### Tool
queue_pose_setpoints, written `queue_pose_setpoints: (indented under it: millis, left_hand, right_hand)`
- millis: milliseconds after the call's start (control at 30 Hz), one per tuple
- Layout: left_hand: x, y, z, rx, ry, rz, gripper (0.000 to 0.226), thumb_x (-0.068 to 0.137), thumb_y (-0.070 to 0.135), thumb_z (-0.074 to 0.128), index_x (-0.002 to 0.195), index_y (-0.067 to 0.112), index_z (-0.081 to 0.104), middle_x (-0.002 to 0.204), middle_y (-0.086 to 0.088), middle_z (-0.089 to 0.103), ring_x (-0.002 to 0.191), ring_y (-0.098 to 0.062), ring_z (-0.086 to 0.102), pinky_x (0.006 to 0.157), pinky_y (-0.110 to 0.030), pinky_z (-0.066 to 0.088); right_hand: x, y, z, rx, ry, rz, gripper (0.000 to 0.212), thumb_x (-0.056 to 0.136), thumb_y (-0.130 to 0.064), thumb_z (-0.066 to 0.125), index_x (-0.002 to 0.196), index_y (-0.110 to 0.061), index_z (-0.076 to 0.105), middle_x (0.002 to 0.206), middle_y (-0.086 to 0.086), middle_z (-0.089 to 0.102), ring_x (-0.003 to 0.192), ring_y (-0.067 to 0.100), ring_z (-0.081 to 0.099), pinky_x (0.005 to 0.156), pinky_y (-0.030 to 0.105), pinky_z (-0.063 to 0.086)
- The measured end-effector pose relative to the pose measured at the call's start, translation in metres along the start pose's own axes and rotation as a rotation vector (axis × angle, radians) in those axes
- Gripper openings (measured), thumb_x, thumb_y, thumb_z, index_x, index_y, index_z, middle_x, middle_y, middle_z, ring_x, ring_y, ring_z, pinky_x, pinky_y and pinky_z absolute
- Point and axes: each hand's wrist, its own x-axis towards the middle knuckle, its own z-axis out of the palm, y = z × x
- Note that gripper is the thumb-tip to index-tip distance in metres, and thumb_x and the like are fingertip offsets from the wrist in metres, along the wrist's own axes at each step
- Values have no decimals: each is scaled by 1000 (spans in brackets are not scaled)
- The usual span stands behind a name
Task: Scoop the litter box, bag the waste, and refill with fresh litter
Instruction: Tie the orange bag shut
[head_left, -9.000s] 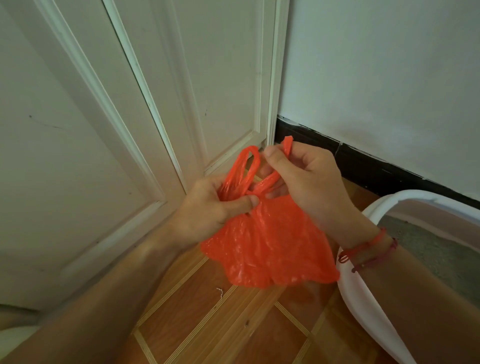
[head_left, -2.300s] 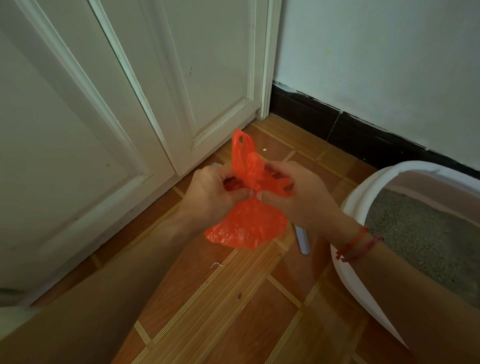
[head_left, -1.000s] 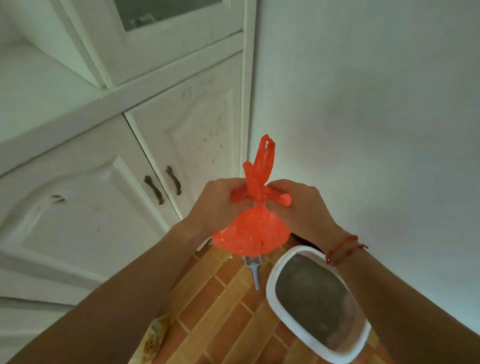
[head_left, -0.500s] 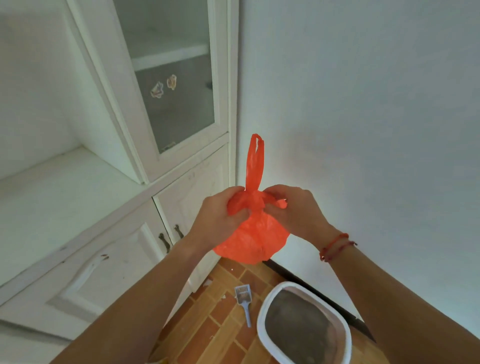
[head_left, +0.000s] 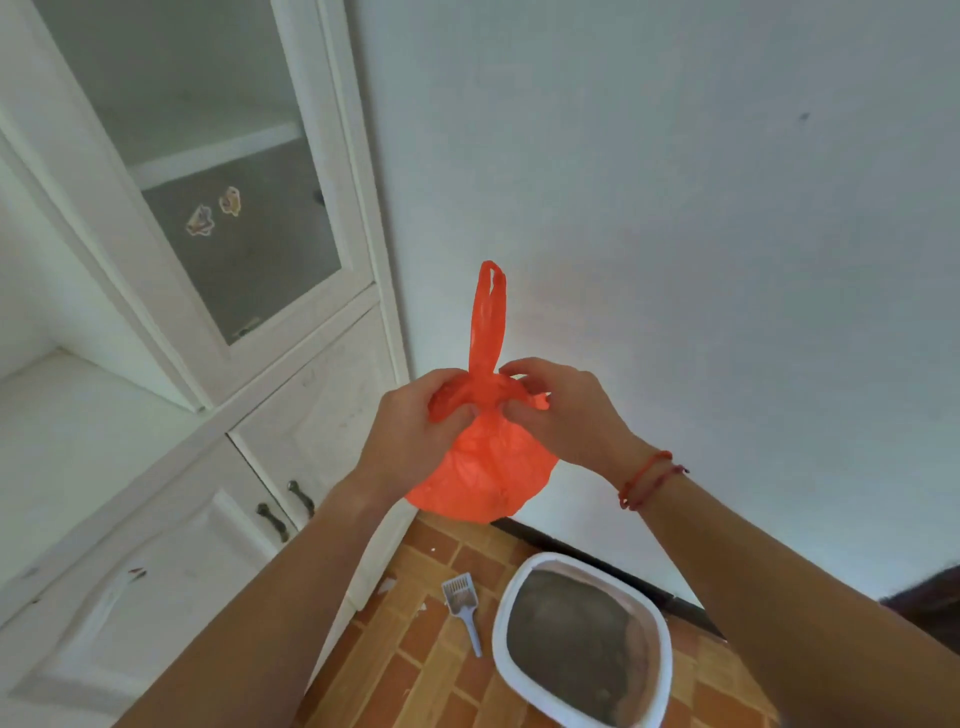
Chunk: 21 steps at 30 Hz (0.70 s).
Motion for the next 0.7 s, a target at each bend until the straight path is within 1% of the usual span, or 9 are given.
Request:
queue_pose_setpoints:
  millis: [133, 200, 267, 333, 400, 467, 567, 633, 700]
  left_hand:
    - [2, 18, 14, -41, -32, 35, 27, 86, 20, 71, 113, 24, 69, 84, 26, 63, 80, 15, 59, 69, -1, 38]
    - [3, 28, 23, -59, -69, 63, 27, 87, 21, 70, 114, 24, 69, 85, 25, 63, 81, 15, 58, 70, 0, 38]
    - [4, 39, 33, -84, -118, 101, 27, 87, 20, 70, 114, 24, 69, 86, 25, 64, 83, 17, 58, 71, 0, 38]
    - [3, 49, 44, -110, -171, 140, 27, 87, 22, 71, 113, 26, 69, 89, 24, 66, 86, 17, 58, 73, 0, 40]
    - [-1, 58, 56, -146, -220, 185, 25, 86, 21, 71, 111, 27, 70, 88, 27, 65, 85, 16, 59, 73, 0, 40]
    - [-8, 67, 67, -173, -277, 245, 25, 86, 20, 72, 110, 27, 70, 87, 27, 65, 84, 17, 59, 73, 0, 40]
    - [-24, 83, 83, -204, -386, 322, 25, 86, 21, 72, 110, 29, 69, 87, 28, 64, 85, 18, 58, 72, 1, 39]
    - [-38, 96, 94, -225, -452, 369, 25, 86, 21, 72, 110, 29, 69, 87, 28, 63, 85, 19, 57, 72, 2, 38]
    - [-55, 112, 106, -250, -520, 418, 24, 85, 20, 72, 108, 27, 69, 85, 28, 62, 83, 19, 57, 71, 1, 38]
  right_hand:
    - [-17, 10, -19, -4, 47, 34, 40, 86, -30, 65, 126, -28, 60, 116, -7, 69, 107, 13, 62, 89, 21, 44]
    - [-29, 15, -29, -14, 80, 62, 42, 87, -30, 65, 128, -26, 59, 118, -6, 68, 108, 14, 62, 93, 26, 46]
    - [-45, 21, -37, -21, 113, 100, 43, 87, -30, 65, 129, -26, 58, 119, -6, 67, 108, 14, 62, 93, 27, 47]
    - [-63, 28, -46, -38, 140, 142, 44, 86, -30, 65, 130, -26, 57, 119, -6, 67, 108, 14, 62, 91, 24, 46]
    - [-85, 32, -53, -70, 161, 188, 47, 86, -30, 66, 132, -26, 56, 119, -5, 67, 108, 14, 62, 86, 19, 42]
    - [-110, 35, -58, -94, 208, 244, 52, 85, -30, 68, 135, -27, 53, 120, -4, 67, 109, 14, 62, 84, 16, 38]
    - [-153, 36, -61, -108, 297, 348, 55, 85, -31, 69, 137, -26, 51, 120, -2, 67, 109, 14, 61, 83, 16, 38]
    - [-184, 34, -63, -127, 337, 427, 55, 86, -33, 68, 138, -26, 50, 121, -3, 66, 109, 15, 62, 84, 19, 41]
    - [-217, 34, -65, -150, 381, 508, 56, 86, -35, 67, 139, -26, 49, 122, -3, 66, 111, 17, 61, 90, 23, 44]
